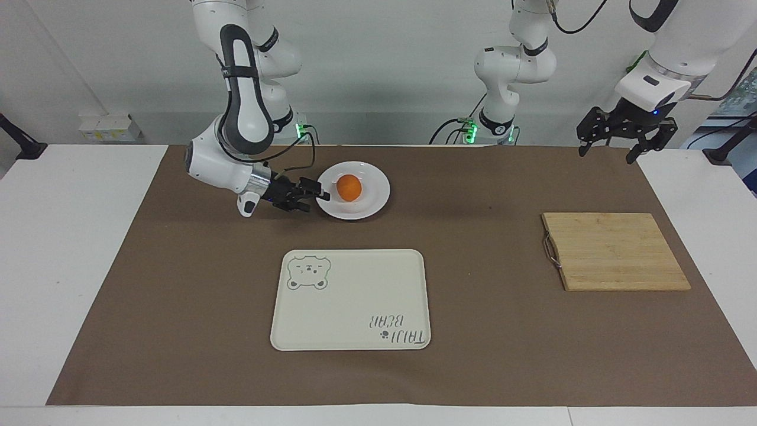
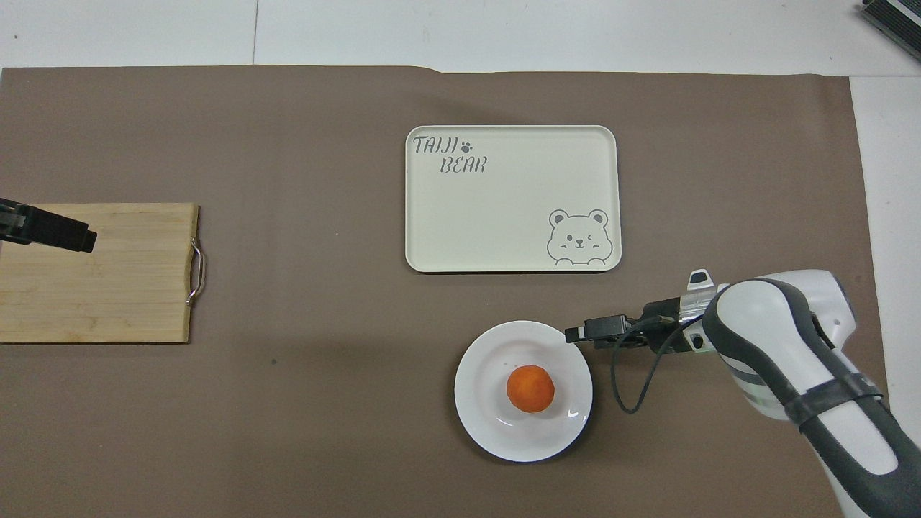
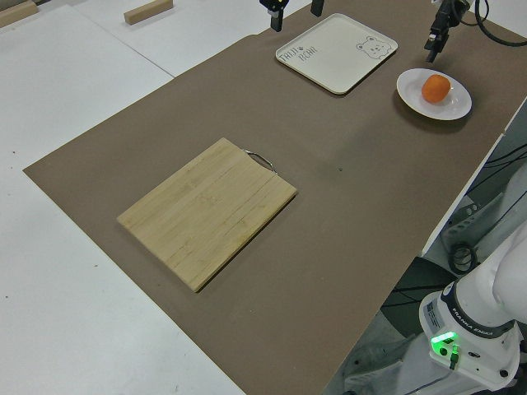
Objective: Place orange and plate with both arms
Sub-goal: 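Grip the rim of the white plate with the right gripper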
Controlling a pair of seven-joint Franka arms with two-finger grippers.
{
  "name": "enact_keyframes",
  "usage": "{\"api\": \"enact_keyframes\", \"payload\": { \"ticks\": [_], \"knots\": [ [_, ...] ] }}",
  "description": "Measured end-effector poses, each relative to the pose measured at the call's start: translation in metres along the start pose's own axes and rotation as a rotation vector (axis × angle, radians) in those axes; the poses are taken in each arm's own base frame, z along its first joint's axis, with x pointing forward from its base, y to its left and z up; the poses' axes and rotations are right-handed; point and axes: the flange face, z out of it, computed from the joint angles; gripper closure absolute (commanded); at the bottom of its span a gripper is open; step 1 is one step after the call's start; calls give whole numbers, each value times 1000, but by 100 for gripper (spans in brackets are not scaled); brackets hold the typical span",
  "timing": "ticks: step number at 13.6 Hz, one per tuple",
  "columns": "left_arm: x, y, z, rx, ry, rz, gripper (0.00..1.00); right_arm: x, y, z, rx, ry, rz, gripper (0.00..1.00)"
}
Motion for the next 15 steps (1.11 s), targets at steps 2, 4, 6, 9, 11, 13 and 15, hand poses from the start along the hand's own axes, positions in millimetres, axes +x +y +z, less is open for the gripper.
{"api": "enact_keyframes", "payload": {
  "ticks": [2, 4, 6, 9, 11, 13, 15],
  "knots": [
    [0, 0, 0, 0, -1, -1, 0, -10, 5, 3, 1, -9, 4, 0],
    [-1, -1, 0, 0, -2, -3, 0, -22, 11, 6, 3, -19, -8, 0],
    [-4, -1, 3, -3, -10, -3, 0, -33, 23, 9, 6, -29, -16, 0],
    [-10, 0, 5, -6, -17, -3, 0, -43, 30, 12, 10, -37, -11, 0],
    [-11, 0, 4, -6, -17, -3, 0, -47, 32, 13, 11, -41, -7, 0],
    [-11, 0, 4, -6, -17, -3, 0, -51, 32, 14, 12, -46, -5, 0],
    [-11, 0, 4, -6, -17, -3, 0, -54, 31, 17, 24, -44, 2, 0]
  ]
}}
